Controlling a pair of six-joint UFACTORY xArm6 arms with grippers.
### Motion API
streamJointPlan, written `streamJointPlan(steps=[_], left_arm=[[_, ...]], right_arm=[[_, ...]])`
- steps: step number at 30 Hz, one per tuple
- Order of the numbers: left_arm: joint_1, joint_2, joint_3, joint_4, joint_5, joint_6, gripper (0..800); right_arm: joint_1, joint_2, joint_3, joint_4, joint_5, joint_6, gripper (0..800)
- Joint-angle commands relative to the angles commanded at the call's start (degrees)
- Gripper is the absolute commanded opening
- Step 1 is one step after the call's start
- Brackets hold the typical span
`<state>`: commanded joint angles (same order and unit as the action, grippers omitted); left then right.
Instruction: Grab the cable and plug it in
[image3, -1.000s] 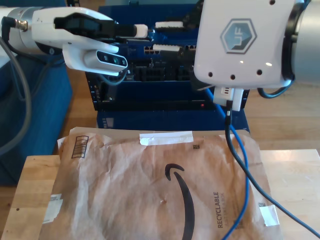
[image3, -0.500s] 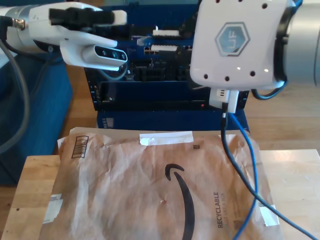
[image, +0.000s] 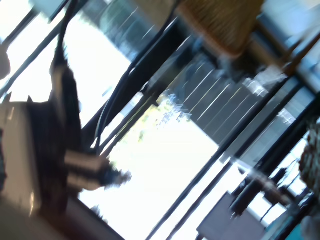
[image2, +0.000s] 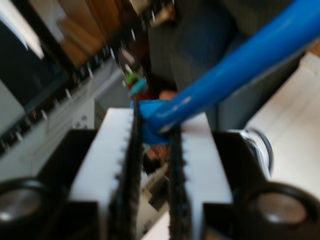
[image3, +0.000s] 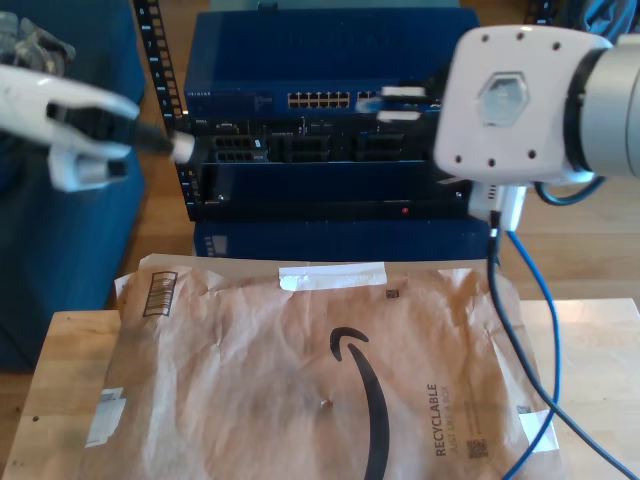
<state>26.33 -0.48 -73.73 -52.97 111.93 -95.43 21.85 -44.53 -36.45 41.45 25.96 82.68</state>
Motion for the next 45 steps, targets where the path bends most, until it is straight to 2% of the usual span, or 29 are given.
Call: streamJointPlan(steps=[3, 7, 10, 13, 17, 19, 25, 28, 31, 36, 39, 45], left_arm=[[4.22, -1.49, 0.53, 6.68, -0.35, 10.29, 798], [9.14, -3.87, 4.22, 20.22, -0.70, 17.49, 799], [11.78, -7.74, 10.11, 25.76, -0.62, 27.87, 798], [16.26, -9.23, 15.03, 32.53, -0.62, 33.41, 799], [20.40, -14.24, 21.45, 39.65, -0.62, 43.69, 799], [25.23, -15.91, 24.97, 45.54, -0.97, 48.53, 799], [39.91, -18.20, 34.46, 55.56, -4.31, 65.67, 799], [44.57, -19.78, 39.65, 60.84, -5.45, 69.19, 800], [47.21, -21.98, 43.60, 62.68, -9.41, 71.38, 800], [52.57, -22.86, 51.08, 65.41, -15.82, 73.41, 800], [55.03, -25.49, 53.36, 65.32, -19.87, 77.19, 800], [59.69, -25.67, 55.12, 65.23, -24.53, 80.00, 800]], right_arm=[[-1.32, 0.00, 1.41, -0.44, 0.09, -0.09, 2], [-4.48, 0.00, 2.73, -0.70, 0.09, -0.09, 2], [-5.36, 0.09, 3.34, -0.88, 0.09, -0.18, 1], [-5.45, 0.70, 4.48, -2.37, 0.09, -0.09, 2], [-5.45, 0.70, 6.51, -2.99, -0.09, -0.18, 2], [-5.54, 0.70, 7.21, -3.08, -0.09, -0.09, 2], [-5.63, 0.70, 7.47, -3.08, -0.09, -0.09, 2], [-5.63, 0.70, 8.09, -3.08, -0.09, -0.09, 2], [-5.63, 0.70, 8.79, -2.99, -0.18, -0.09, 2], [-7.65, 0.70, 10.11, -2.90, -0.09, -0.09, 2], [-8.26, 0.62, 11.43, -2.99, -0.09, -0.09, 2], [-10.11, 0.35, 12.04, -3.08, -0.09, -0.18, 2]])
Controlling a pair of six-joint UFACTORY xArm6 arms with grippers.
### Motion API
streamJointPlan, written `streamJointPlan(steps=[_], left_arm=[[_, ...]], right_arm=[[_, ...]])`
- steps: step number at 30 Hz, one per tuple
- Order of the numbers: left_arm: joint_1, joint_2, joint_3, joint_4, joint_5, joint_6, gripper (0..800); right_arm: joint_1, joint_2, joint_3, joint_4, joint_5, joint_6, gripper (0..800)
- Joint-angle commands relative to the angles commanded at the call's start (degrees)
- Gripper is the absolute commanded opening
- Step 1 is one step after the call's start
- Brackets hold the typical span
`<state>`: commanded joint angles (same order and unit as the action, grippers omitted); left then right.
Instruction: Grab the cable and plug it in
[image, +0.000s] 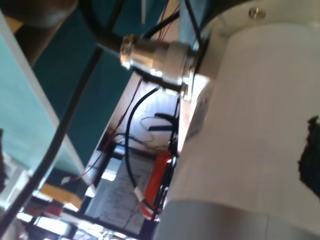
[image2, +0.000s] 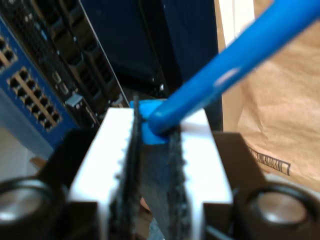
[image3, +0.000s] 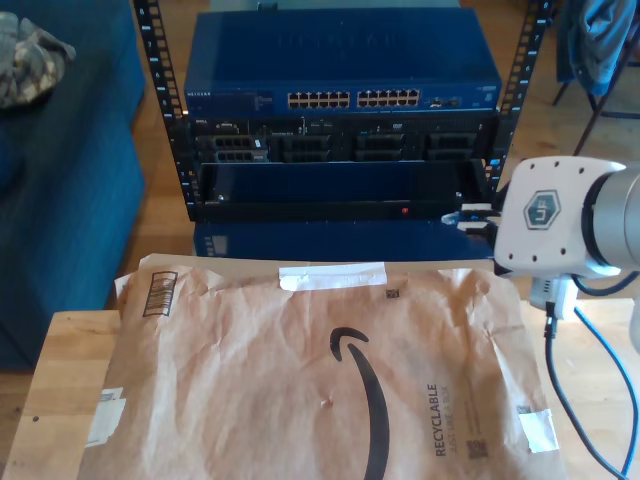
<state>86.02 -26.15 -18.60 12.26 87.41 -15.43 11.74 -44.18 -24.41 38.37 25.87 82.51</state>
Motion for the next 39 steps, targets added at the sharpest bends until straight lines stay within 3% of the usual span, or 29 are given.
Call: streamJointPlan(steps=[6, 10, 14, 18, 27, 32, 39], left_arm=[[4.40, -0.70, 1.67, 0.18, -4.66, 3.78, 800], [6.33, -2.55, 5.45, 0.09, -11.34, 5.54, 800], [7.21, -2.64, 9.85, -0.26, -19.87, 6.07, 800], [10.29, -2.55, 11.16, -0.26, -23.82, 6.07, 800], [10.37, -1.58, 11.43, -1.76, -24.26, 6.07, 800], [10.37, -1.58, 11.43, -1.76, -24.18, 6.07, 800], [10.29, -1.49, 11.43, -1.76, -24.18, 6.07, 800]], right_arm=[[-0.97, 0.26, -0.35, 0.00, 0.09, 0.00, 2], [-1.41, 0.26, -0.09, -0.62, 0.18, 0.00, 2], [-2.46, 0.35, -0.09, -1.41, 0.18, 0.00, 2], [-4.22, 1.93, -0.88, -1.49, -0.09, -0.09, 2], [-5.27, 14.86, -9.76, -1.49, -0.53, -1.76, 2], [0.09, 20.75, -12.48, -1.49, -2.64, -1.93, 2], [3.08, 23.21, -15.56, -1.58, -4.66, -2.11, 1]])
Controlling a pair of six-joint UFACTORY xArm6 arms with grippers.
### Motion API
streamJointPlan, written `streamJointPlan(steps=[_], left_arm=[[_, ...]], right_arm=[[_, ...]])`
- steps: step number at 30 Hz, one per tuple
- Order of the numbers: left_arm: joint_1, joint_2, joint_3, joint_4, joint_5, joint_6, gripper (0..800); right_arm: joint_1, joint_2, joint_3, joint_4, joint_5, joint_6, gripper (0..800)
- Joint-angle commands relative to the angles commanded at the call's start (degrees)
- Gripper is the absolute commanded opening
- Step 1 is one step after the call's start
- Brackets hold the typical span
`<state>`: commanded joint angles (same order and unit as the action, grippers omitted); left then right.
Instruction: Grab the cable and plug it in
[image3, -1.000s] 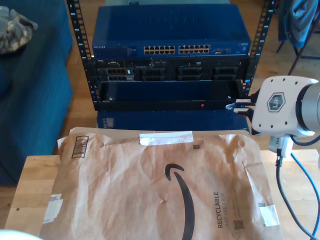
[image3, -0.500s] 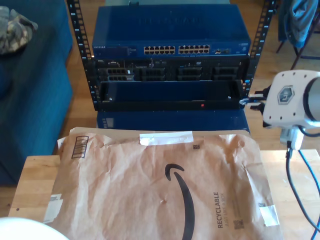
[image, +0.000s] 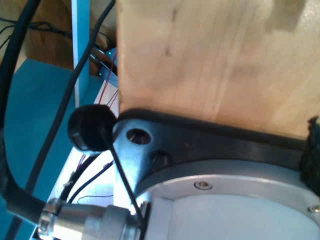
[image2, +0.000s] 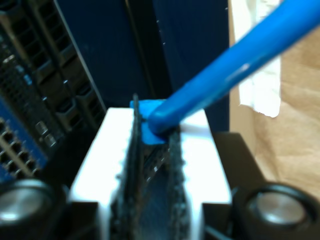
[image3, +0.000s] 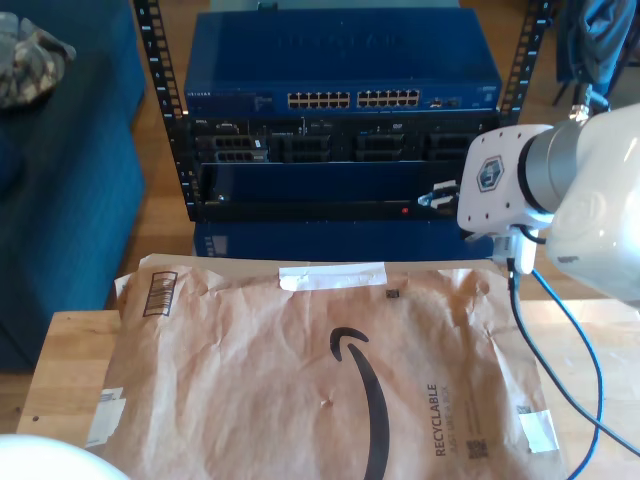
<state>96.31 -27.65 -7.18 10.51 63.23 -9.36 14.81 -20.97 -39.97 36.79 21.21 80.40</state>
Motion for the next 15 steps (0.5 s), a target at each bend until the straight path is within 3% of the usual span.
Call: streamJointPlan(steps=[6, 15], left_arm=[[0.00, -0.09, 0.00, 0.00, 0.00, 0.00, 800], [0.00, -0.09, 0.00, 0.00, 0.00, 0.00, 800]], right_arm=[[2.29, 8.26, -9.41, -0.44, -2.20, -0.26, 0], [2.90, 8.88, -2.73, -2.64, -17.93, -0.62, 0]])
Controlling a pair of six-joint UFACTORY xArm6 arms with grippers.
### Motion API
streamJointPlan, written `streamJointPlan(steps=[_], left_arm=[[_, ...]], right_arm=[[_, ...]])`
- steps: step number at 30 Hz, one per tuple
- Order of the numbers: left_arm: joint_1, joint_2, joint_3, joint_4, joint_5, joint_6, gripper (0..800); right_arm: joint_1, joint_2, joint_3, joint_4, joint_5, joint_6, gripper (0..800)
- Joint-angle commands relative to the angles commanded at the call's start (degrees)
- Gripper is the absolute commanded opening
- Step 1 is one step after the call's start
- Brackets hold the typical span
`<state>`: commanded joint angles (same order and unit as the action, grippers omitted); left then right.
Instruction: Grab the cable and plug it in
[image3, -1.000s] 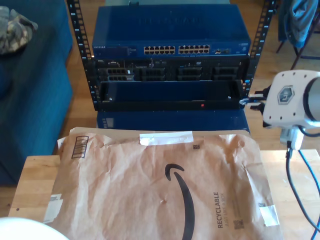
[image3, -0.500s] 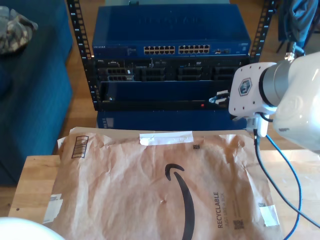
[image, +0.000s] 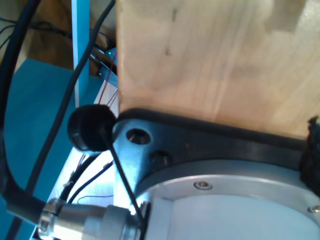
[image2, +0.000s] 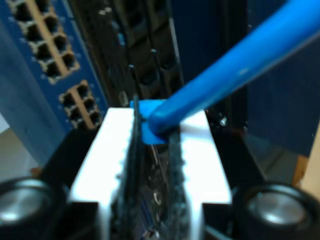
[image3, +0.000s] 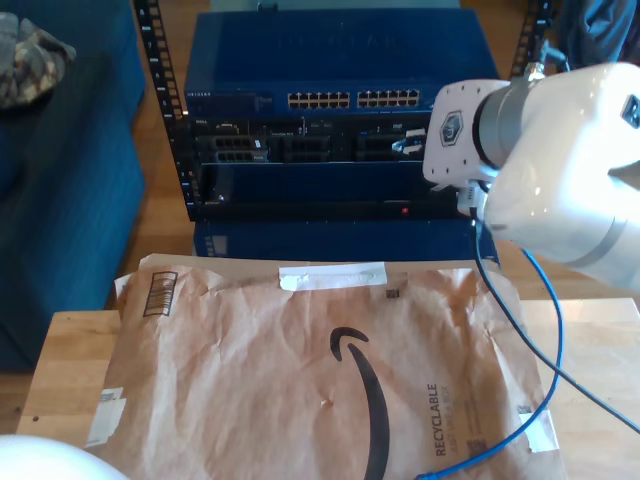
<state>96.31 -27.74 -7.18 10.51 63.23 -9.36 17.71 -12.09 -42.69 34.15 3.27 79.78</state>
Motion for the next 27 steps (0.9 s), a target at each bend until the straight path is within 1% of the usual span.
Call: streamJointPlan(steps=[1, 3, 7, 11, 13, 16, 19, 20, 24, 27], left_arm=[[0.09, 0.00, 0.00, 0.00, 0.00, 0.00, 800], [0.09, 0.09, 0.00, 0.00, 0.00, 0.00, 800], [0.09, 0.00, 0.00, 0.00, 0.00, 0.00, 800], [0.09, 0.00, 0.00, 0.00, 0.00, 0.00, 800], [0.00, 0.00, 0.00, 0.00, 0.00, 0.00, 800], [0.09, 0.00, 0.00, 0.00, 0.00, 0.00, 800], [0.09, 0.00, 0.00, 0.00, 0.00, 0.00, 800], [0.09, 0.00, 0.00, 0.00, 0.00, 0.00, 800], [0.00, 0.00, 0.00, 0.00, 0.00, 0.00, 800], [0.09, 0.00, 0.00, 0.00, 0.00, 0.00, 800]], right_arm=[[0.18, 0.09, 1.32, -0.35, -3.43, 0.00, 0], [1.41, 0.70, 1.93, -1.67, -7.74, 0.09, 0], [3.16, 1.32, 2.99, -2.02, -10.37, 0.09, 0], [5.27, 0.79, 6.51, -2.02, -17.85, 0.18, 0], [6.95, 0.35, 7.21, -2.20, -20.22, 0.09, 0], [7.47, 0.18, 7.38, -3.34, -21.27, -0.09, 0], [8.00, -1.32, 9.41, -7.38, -21.71, 0.00, 0], [8.09, -1.41, 9.76, -8.00, -21.89, 0.09, 0], [8.18, -1.23, 9.93, -8.44, -21.80, -0.09, 0], [8.09, -1.23, 9.76, -9.76, -21.63, 0.00, 0]])
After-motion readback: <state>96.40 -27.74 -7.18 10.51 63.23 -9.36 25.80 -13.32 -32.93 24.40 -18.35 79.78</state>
